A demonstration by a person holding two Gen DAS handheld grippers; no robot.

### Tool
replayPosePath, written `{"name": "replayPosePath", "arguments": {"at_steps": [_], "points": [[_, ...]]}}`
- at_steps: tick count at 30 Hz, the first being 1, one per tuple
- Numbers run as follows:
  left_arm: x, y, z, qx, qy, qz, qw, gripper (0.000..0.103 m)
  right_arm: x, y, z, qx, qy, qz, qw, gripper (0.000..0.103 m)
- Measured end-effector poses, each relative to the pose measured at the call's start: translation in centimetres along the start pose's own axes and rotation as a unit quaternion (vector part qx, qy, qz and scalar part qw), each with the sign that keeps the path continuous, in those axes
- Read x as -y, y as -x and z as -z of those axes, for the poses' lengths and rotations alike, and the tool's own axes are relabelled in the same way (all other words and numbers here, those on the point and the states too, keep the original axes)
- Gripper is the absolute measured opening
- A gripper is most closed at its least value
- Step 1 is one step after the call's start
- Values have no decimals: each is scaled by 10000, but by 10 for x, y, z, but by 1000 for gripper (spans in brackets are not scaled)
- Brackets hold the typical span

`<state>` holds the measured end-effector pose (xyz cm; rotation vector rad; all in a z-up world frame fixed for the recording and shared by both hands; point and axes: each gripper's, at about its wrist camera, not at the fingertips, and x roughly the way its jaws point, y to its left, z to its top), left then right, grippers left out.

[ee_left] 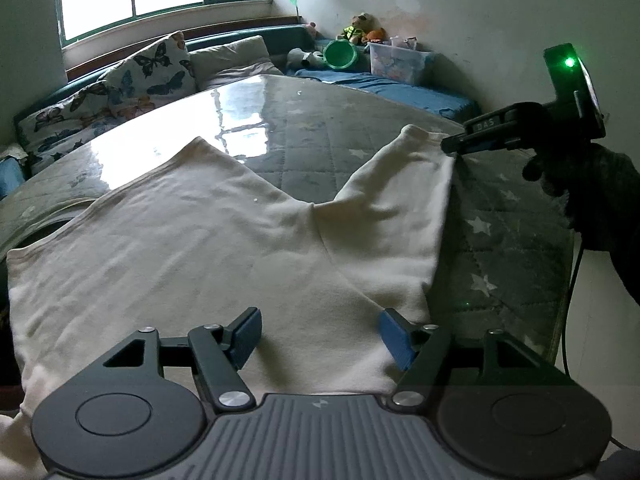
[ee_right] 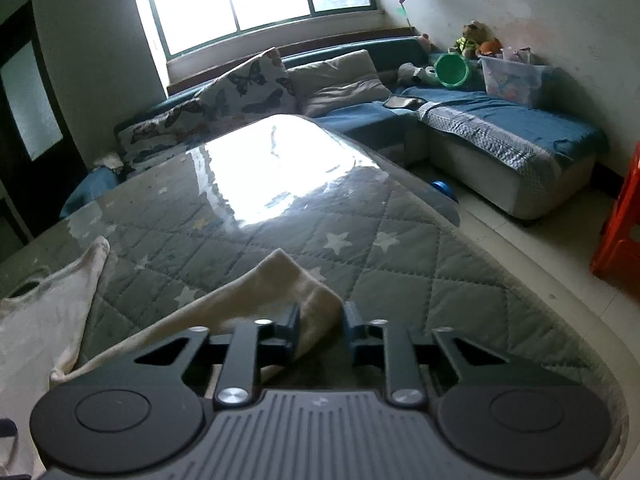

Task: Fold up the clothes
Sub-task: 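Grasp the side edge of the cream shirt with the right gripper, then lift the shirt side with the right gripper and fold it over the body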

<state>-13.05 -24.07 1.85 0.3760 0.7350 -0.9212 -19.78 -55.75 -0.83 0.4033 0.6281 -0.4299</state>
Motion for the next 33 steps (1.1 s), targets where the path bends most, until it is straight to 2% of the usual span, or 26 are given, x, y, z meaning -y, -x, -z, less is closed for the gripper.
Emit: {"name": "replayPosePath", "arguments": {"at_steps": [6, 13, 18, 22, 26, 29, 33], "points": [[1, -1, 0, 1, 31, -24, 10000, 70, -2, 14, -3, 230, 11, -203, 9995, 7], [-3, 3, -1, 58, 104, -99, 9999, 71, -14, 33, -12, 482, 78, -542, 9973, 6], [-5, 5, -1, 79, 115, -101, 9999, 71, -17, 39, -15, 546, 129, -576, 9968, 6], [-6, 5, -1, 88, 139, -97, 9998, 71, -14, 37, -14, 531, 173, -408, 9976, 6], [-7, 4, -1, 71, 144, -110, 9998, 71, -15, 40, -11, 556, 226, -512, 9969, 6], [-10, 6, -1, 104, 192, -122, 9997, 71, -24, 50, -12, 626, 257, -757, 9948, 6], [-14, 11, 0, 169, 245, -142, 9995, 71, -48, 71, -20, 785, 387, -1299, 9877, 5]]}}
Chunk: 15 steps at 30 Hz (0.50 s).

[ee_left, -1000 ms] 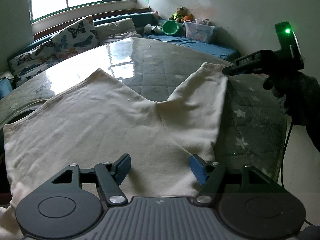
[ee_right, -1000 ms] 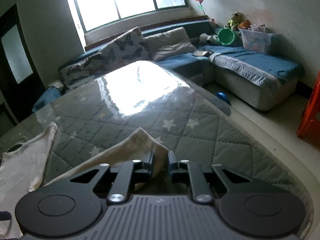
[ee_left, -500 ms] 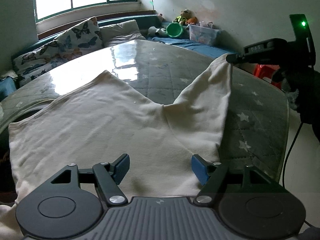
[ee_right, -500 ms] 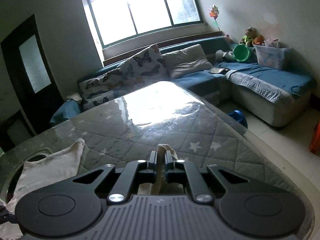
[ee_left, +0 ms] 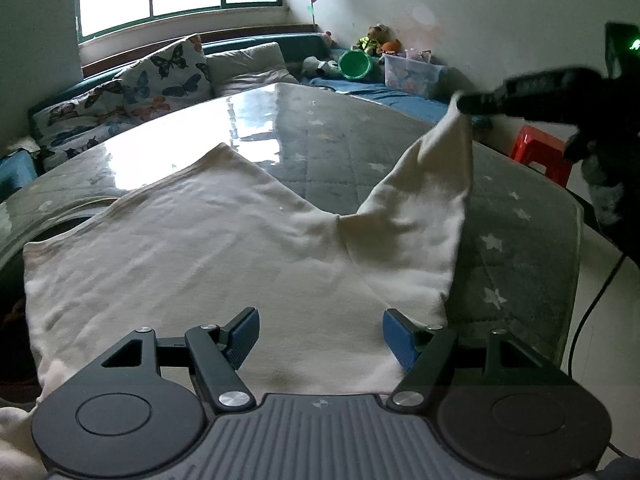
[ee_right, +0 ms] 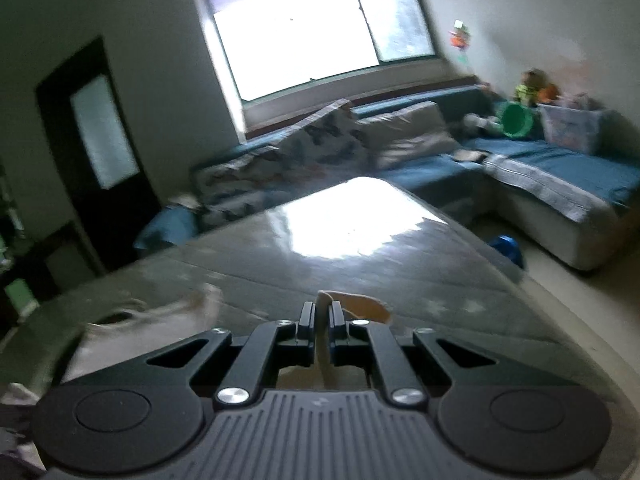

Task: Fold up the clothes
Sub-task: 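Lift the shirt side with the right gripper and fold it over the body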

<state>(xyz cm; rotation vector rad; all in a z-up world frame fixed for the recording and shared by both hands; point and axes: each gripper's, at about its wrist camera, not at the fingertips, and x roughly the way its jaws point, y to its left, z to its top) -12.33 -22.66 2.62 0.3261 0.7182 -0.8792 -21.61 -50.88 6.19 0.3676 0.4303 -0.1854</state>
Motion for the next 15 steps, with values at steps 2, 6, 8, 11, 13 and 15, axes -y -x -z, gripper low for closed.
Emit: {"name": "replayPosePath", "arguments": {"at_steps": [2, 6, 8, 11, 13, 15], "points": [[-2, 3, 1, 32, 32, -2, 10000, 71, -19, 6, -5, 61, 92, -343, 9993, 5], [-8, 11, 5, 131, 117, -20, 9998, 74, -59, 13, -8, 77, 376, -1005, 9942, 5], [-12, 15, 8, 192, 179, -22, 9997, 75, -80, 14, -7, 30, 587, -1313, 9896, 5], [-20, 22, 11, 269, 318, -37, 9991, 75, -109, 12, -3, -112, 838, -1696, 9819, 5], [-26, 26, 14, 303, 421, -48, 9986, 75, -128, 11, 2, -216, 1005, -1948, 9754, 5], [-33, 29, 17, 327, 524, -61, 9981, 75, -148, 7, 8, -333, 1149, -2181, 9686, 5]]}}
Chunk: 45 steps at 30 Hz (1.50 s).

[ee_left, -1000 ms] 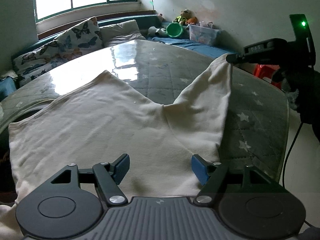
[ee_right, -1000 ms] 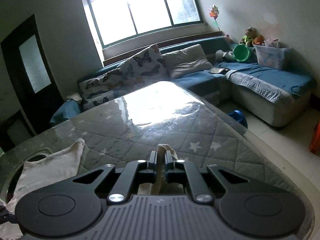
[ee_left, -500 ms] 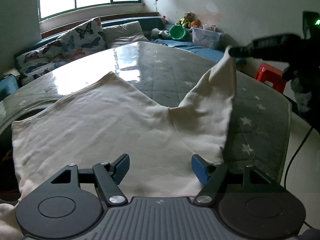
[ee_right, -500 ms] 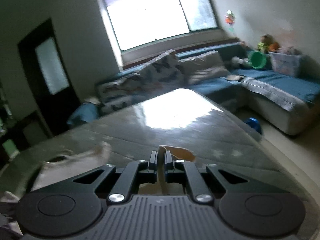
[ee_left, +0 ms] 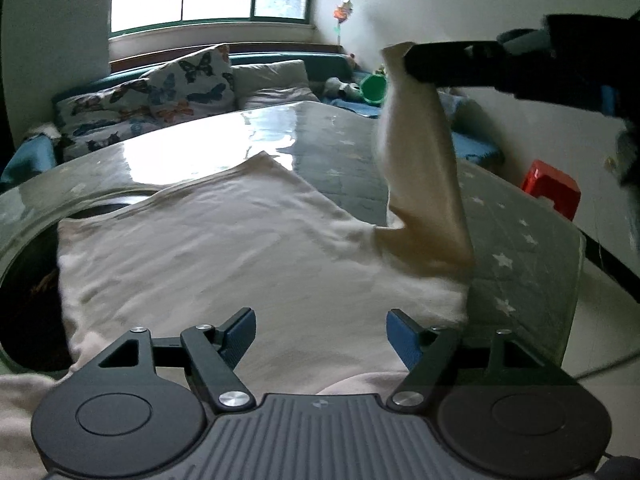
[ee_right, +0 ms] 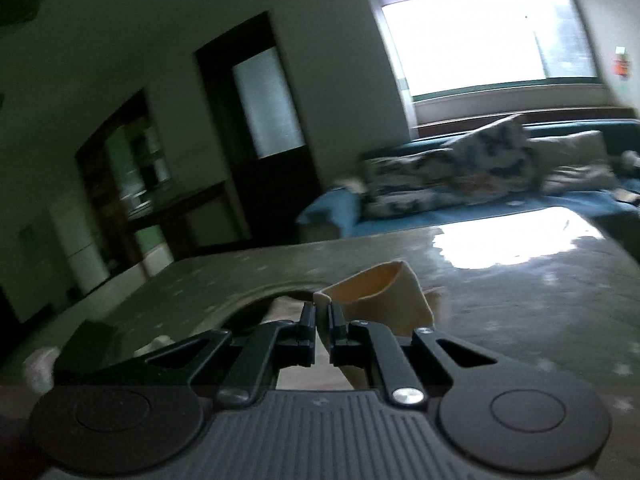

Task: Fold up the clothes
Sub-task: 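Lift the shirt side with the right gripper and fold it over the body, then lay the folded side down and open the right gripper, then grasp the shirt sleeve with the left gripper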

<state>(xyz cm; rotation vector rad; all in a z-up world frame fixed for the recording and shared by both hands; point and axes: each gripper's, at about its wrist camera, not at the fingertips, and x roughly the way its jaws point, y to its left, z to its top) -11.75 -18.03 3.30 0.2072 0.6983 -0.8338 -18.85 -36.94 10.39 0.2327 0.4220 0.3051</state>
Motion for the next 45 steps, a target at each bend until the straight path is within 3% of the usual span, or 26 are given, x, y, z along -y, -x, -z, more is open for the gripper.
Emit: {"name": "replayPosePath", "arguments": {"at_steps": [5, 7, 11, 13, 18, 24, 30, 38, 39, 40, 43, 45], "points": [[-15, 6, 6, 41, 256, -38, 9997, 75, -34, -30, 12, -424, 213, -572, 9972, 6], [-20, 8, 9, 51, 340, -65, 9994, 77, -45, -37, 19, -583, 223, -756, 9952, 12], [-30, 7, 15, -65, 461, -130, 9988, 77, -53, -33, 28, -640, 306, -799, 9943, 14], [-33, 7, 17, -106, 491, -139, 9986, 77, -50, -27, 30, -639, 285, -742, 9948, 23], [-38, 11, 22, -81, 564, -109, 9983, 77, -23, -10, 40, -765, 464, -17, 9960, 40], [-44, 14, 22, -29, 742, -79, 9972, 74, 11, 14, 65, -1089, 643, 863, 9882, 56], [-42, 20, 22, 51, 639, -170, 9978, 74, 18, 18, 89, -1297, 801, 1127, 9819, 61], [-25, 24, 29, 203, -217, -866, 9958, 74, 18, 3, 95, -1158, 800, 1238, 9823, 64], [-22, 26, 29, 266, -324, -915, 9949, 70, 19, 3, 94, -1130, 769, 1236, 9829, 65], [-21, 27, 30, 318, -428, -931, 9942, 56, 19, 3, 94, -1103, 738, 1235, 9834, 65], [-16, 26, 30, 360, -640, -848, 9937, 29, 18, -1, 94, -1107, 745, 1228, 9834, 67], [-13, 26, 31, 421, -819, -873, 9919, 17, 16, -4, 96, -1139, 759, 1194, 9834, 67]]}}
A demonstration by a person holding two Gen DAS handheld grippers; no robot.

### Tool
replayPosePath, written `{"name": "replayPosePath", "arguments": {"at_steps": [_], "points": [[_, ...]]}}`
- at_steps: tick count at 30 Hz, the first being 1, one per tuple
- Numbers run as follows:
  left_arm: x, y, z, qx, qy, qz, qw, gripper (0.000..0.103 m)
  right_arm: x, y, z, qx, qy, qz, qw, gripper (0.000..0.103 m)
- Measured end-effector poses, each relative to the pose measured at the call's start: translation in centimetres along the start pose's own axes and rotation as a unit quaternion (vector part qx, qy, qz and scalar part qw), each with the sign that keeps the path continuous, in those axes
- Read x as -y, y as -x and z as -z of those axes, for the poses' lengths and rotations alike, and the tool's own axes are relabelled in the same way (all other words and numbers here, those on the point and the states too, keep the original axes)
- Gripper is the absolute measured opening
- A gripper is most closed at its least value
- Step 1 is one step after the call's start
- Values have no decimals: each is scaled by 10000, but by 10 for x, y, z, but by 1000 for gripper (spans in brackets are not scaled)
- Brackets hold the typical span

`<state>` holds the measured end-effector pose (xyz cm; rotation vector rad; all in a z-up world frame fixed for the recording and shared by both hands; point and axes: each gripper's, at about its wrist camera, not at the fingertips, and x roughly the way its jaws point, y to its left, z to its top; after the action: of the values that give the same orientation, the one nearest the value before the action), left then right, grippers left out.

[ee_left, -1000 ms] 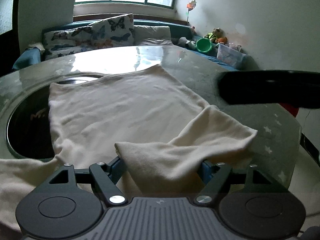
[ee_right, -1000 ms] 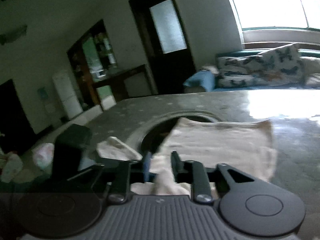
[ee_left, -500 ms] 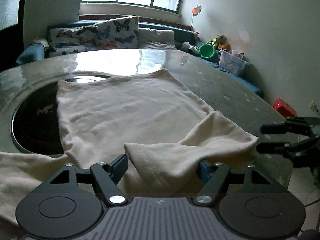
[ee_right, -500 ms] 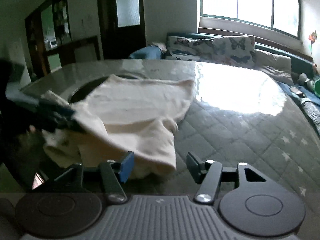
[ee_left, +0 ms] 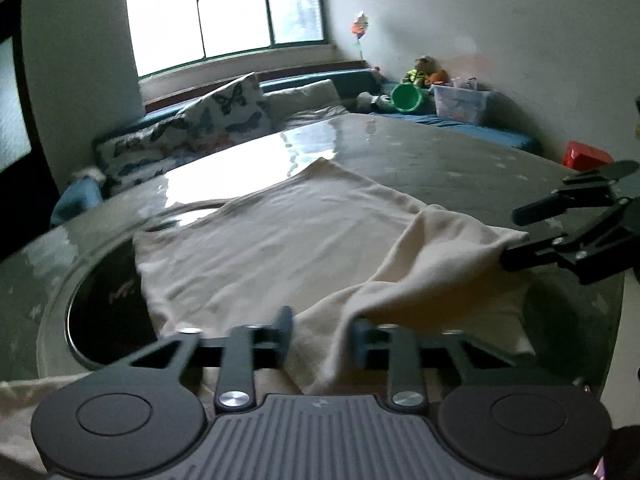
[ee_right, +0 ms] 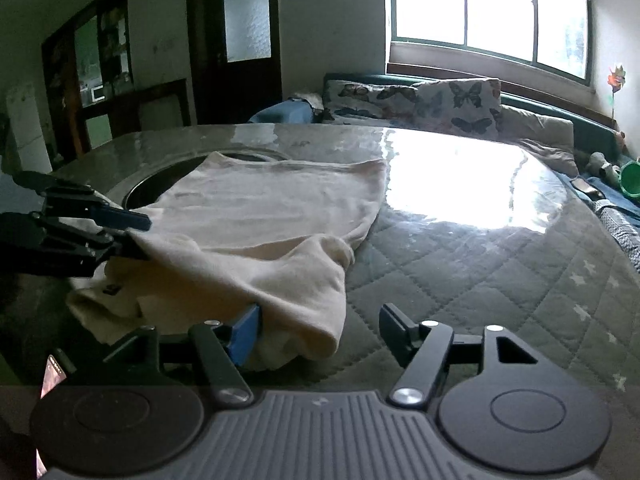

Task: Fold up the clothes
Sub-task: 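Grasp the shirt sleeve with the left gripper, then lift the sleeve with the left gripper and fold it over the shirt body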

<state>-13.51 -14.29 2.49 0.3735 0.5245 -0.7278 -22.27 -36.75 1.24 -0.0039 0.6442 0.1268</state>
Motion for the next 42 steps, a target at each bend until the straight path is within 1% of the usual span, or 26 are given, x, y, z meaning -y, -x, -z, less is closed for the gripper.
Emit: {"name": "replayPosePath", "arguments": {"at_steps": [3, 7, 12, 14, 18, 22, 29, 36, 42], "points": [[4, 2, -6, 160, -163, -119, 9997, 9, -4, -4, 0, -4, 14, -35, 10000, 67], [3, 9, -26, 434, -159, -212, 9987, 8, -7, -9, -4, 30, -32, -75, 10000, 67], [0, 15, -50, 755, -152, -215, 9968, 8, -14, -18, -7, 20, -23, -202, 9998, 69], [1, 17, -58, 861, -192, -179, 9959, 8, -17, -18, -7, 49, 37, -188, 9998, 74], [7, 17, -69, 974, -331, -125, 9946, 8, -16, -20, -10, 111, -1, -63, 9999, 74], [9, 17, -73, 1034, -315, -97, 9941, 8, -11, -25, -13, 122, -110, 63, 9998, 74], [6, 16, -76, 1044, -266, -88, 9941, 8, -5, -28, -10, 132, -178, 441, 9988, 74], [2, 14, -69, 952, -256, -101, 9951, 8, 2, -26, -7, 102, -94, 838, 9964, 75], [3, 13, -59, 823, -326, -87, 9960, 8, 11, -24, -5, 100, -175, 982, 9950, 77]]}}
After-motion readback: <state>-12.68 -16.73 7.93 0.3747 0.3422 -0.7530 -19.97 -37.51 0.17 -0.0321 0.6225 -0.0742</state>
